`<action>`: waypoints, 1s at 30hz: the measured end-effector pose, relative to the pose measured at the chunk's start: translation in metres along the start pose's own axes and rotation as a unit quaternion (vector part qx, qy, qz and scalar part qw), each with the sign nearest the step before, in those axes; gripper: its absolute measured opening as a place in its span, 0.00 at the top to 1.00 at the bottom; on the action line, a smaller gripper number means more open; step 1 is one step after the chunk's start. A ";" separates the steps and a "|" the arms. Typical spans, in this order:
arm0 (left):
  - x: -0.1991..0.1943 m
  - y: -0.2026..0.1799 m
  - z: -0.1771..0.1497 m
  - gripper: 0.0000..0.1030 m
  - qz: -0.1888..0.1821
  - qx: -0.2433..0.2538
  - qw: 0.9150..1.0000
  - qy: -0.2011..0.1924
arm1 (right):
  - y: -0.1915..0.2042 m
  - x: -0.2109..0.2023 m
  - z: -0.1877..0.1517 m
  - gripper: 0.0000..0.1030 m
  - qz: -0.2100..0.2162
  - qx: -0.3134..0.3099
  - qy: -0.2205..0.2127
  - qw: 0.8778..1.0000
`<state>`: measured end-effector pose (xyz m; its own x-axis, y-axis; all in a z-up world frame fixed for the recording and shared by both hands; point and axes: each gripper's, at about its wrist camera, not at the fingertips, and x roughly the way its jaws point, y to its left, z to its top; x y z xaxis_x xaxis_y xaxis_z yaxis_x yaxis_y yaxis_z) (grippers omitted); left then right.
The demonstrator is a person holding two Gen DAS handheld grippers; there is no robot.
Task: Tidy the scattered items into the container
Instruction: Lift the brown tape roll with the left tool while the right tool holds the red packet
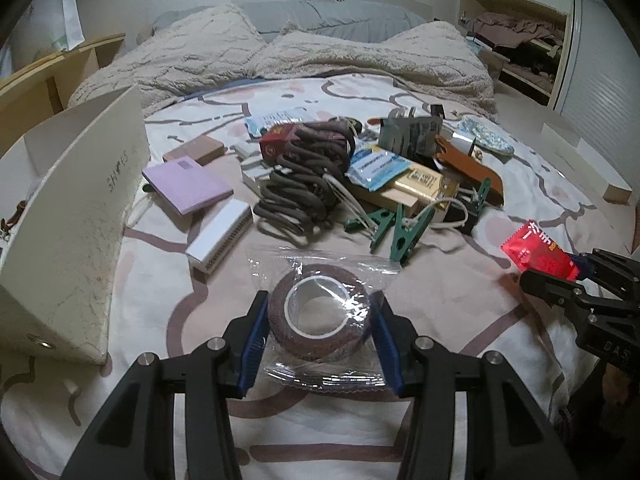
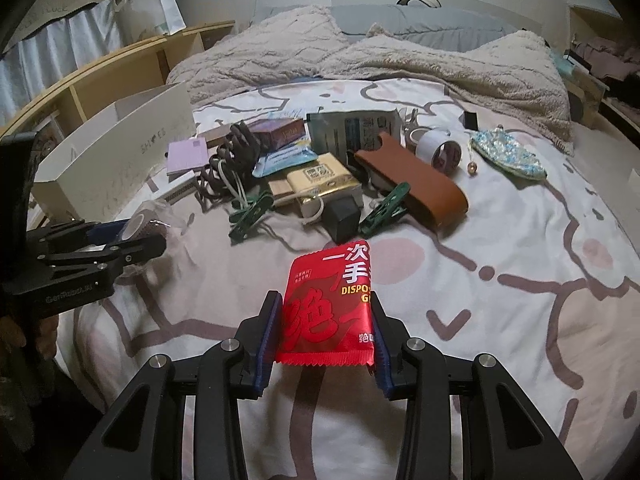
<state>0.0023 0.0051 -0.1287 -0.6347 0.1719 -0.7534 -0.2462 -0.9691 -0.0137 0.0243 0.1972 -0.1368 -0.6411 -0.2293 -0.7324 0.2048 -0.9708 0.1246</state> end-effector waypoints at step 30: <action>-0.100 0.038 0.102 0.53 0.039 -0.025 0.986 -0.162 | 0.032 -0.048 0.097 0.60 -0.008 -0.040 -0.134 0.990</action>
<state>-0.0182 -0.0305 0.0137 -0.8530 0.1367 -0.5037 -0.1567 -0.9876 -0.0027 -0.0105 0.1698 -0.0328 -0.8154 -0.2351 -0.5290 0.2450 -0.9681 0.0527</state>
